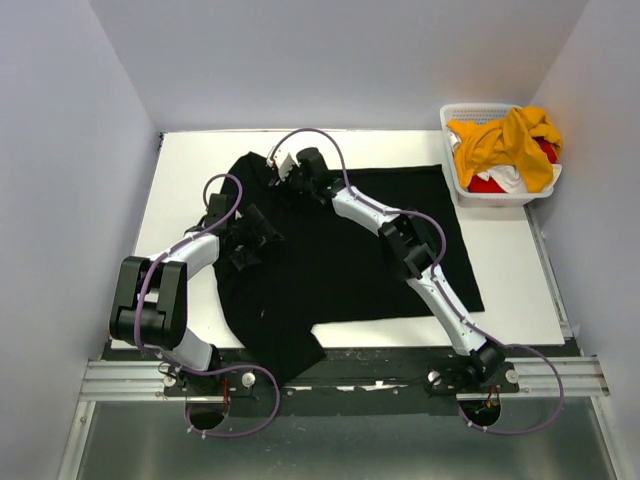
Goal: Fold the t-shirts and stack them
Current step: Flatten out the tshirt
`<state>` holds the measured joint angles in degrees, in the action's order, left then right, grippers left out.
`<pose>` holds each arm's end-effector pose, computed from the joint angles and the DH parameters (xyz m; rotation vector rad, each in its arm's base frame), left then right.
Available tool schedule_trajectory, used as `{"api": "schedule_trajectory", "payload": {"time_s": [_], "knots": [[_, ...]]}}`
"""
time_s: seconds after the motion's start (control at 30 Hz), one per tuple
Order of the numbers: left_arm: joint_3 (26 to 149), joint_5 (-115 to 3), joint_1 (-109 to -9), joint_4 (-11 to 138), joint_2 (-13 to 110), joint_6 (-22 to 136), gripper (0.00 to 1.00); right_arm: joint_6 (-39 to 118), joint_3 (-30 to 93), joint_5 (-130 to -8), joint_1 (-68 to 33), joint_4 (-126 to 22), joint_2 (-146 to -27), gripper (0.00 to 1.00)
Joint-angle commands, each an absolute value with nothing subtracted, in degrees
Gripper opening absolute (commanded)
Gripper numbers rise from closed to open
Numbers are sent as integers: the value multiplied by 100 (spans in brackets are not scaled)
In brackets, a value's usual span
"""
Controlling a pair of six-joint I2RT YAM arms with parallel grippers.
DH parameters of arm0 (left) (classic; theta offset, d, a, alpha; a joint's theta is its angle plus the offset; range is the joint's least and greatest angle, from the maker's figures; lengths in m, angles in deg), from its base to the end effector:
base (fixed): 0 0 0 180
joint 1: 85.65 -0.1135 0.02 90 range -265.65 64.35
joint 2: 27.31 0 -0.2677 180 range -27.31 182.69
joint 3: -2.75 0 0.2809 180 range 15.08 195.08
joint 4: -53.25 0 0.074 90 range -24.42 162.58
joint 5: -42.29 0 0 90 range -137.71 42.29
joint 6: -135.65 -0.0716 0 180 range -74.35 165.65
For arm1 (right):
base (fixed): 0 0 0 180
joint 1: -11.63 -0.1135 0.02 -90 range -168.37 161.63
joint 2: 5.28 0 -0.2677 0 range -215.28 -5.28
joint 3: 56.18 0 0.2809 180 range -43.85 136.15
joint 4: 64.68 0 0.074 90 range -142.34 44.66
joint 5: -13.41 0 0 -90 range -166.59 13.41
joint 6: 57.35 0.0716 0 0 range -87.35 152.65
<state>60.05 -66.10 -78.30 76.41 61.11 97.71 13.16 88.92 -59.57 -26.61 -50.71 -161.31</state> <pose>0.3303 -0.0654 0.1207 -0.8781 2.4978 -0.7940 0.5130 0.4309 0.1090 -1.1396 1.6692 0.5062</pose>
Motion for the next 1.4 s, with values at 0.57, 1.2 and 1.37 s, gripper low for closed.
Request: {"api": "schedule_trajectory", "payload": {"time_s": [0.57, 1.2, 1.37], "knots": [[5701, -6635, -7726, 8095, 5794, 9330, 99, -66, 9108, -6002, -2770, -5852, -16553, 36], [5709, -6779, -7730, 8084, 5848, 9154, 99, 1162, 9211, -6792, -2655, -7992, -16815, 1], [5701, -6900, -7730, 7994, 5958, 9089, 99, 1579, 9288, -7346, -2425, -8858, -17089, 1]]}}
